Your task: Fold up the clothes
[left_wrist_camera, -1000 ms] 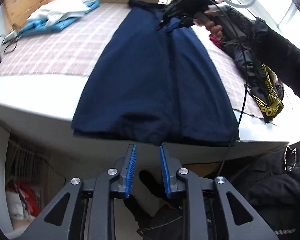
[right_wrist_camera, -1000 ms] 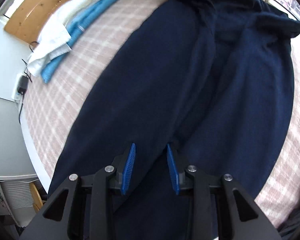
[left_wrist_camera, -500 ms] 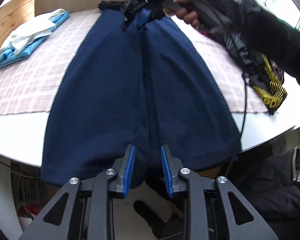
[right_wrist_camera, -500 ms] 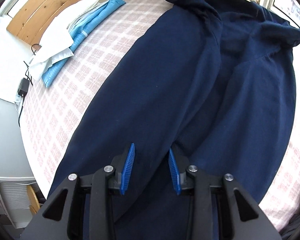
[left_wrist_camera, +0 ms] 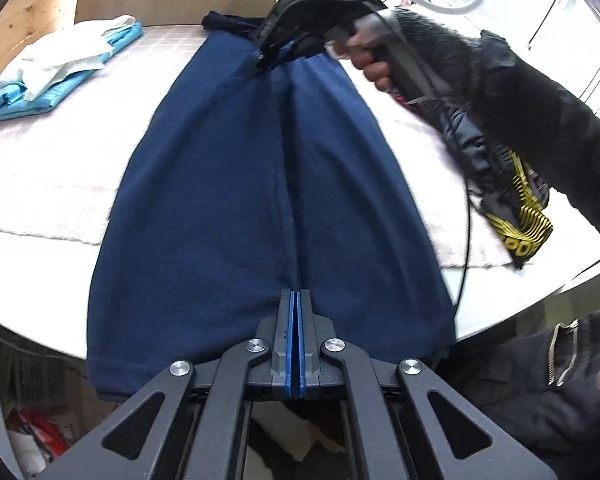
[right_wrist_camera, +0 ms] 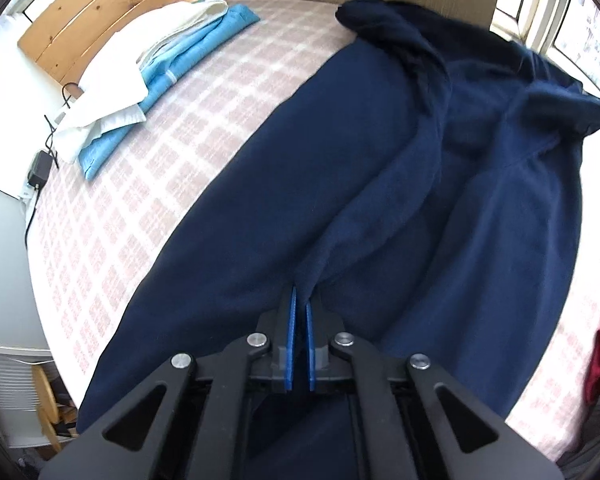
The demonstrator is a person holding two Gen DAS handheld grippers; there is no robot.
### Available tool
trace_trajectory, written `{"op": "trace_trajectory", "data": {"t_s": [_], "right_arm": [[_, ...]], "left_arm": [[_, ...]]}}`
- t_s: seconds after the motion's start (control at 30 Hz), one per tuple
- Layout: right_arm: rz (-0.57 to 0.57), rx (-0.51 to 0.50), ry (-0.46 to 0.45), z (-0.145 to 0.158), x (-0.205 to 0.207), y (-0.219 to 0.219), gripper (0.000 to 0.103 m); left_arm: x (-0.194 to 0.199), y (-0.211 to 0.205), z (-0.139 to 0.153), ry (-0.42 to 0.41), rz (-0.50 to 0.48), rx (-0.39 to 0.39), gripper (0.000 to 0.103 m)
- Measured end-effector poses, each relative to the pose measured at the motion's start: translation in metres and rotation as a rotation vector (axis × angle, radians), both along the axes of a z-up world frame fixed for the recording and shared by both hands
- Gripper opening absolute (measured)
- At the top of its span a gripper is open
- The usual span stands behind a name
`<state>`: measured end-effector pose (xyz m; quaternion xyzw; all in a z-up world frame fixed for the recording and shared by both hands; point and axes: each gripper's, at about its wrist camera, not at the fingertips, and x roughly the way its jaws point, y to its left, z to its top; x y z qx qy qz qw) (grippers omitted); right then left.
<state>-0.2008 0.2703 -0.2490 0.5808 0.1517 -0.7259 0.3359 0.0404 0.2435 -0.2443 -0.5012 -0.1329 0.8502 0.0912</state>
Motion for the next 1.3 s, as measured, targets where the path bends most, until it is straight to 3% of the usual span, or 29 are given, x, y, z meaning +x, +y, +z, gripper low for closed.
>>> {"op": "trace_trajectory", "data": {"t_s": [0.07, 0.13, 0.27, 0.4, 0.47, 0.53, 0.6, 0.7, 0.83, 1.0, 1.1, 1.3], "right_arm": [[0.007, 0.028, 0.006, -0.004, 0.004, -0.003, 0.005], [0.011, 0.037, 0.02, -0.005, 0.008, -0.003, 0.005], [0.018, 0.055, -0.015, 0.004, 0.019, 0.003, 0.014], [-0.001, -0.024, 0.032, 0.036, 0.042, 0.022, 0.014], [0.011, -0.096, 0.036, 0.052, 0.058, 0.026, 0.014], [0.092, -0.152, -0.02, 0.053, 0.081, 0.013, 0.014], [0.182, -0.14, -0.042, 0.045, 0.109, -0.01, 0.013], [0.31, -0.079, -0.028, 0.032, 0.153, -0.039, 0.012], [0.398, -0.003, -0.033, 0.014, 0.193, -0.057, 0.011], [0.403, -0.02, 0.02, -0.008, 0.159, -0.068, 0.011], [0.373, -0.062, -0.036, -0.011, 0.139, -0.078, 0.012], [0.234, -0.209, -0.122, 0.026, 0.129, -0.041, 0.012]], "left_arm": [[-0.005, 0.003, -0.01, -0.031, 0.001, -0.029, 0.005], [-0.009, 0.003, -0.019, -0.077, -0.001, 0.009, 0.004], [0.01, -0.012, -0.002, -0.055, 0.025, 0.018, 0.015], [0.039, -0.053, 0.022, -0.024, 0.122, -0.044, 0.017], [0.045, -0.074, 0.019, -0.029, 0.177, -0.055, 0.017], [0.041, -0.09, 0.013, -0.042, 0.213, -0.053, 0.017], [0.036, -0.097, 0.007, -0.041, 0.218, -0.05, 0.017], [0.029, -0.093, 0.002, -0.038, 0.197, -0.059, 0.017], [0.025, -0.096, -0.01, -0.05, 0.204, -0.057, 0.017], [0.022, -0.097, -0.019, -0.056, 0.224, -0.059, 0.017], [0.03, -0.107, -0.013, -0.053, 0.244, -0.071, 0.017], [0.06, -0.142, 0.021, -0.004, 0.31, -0.062, 0.017]]}}
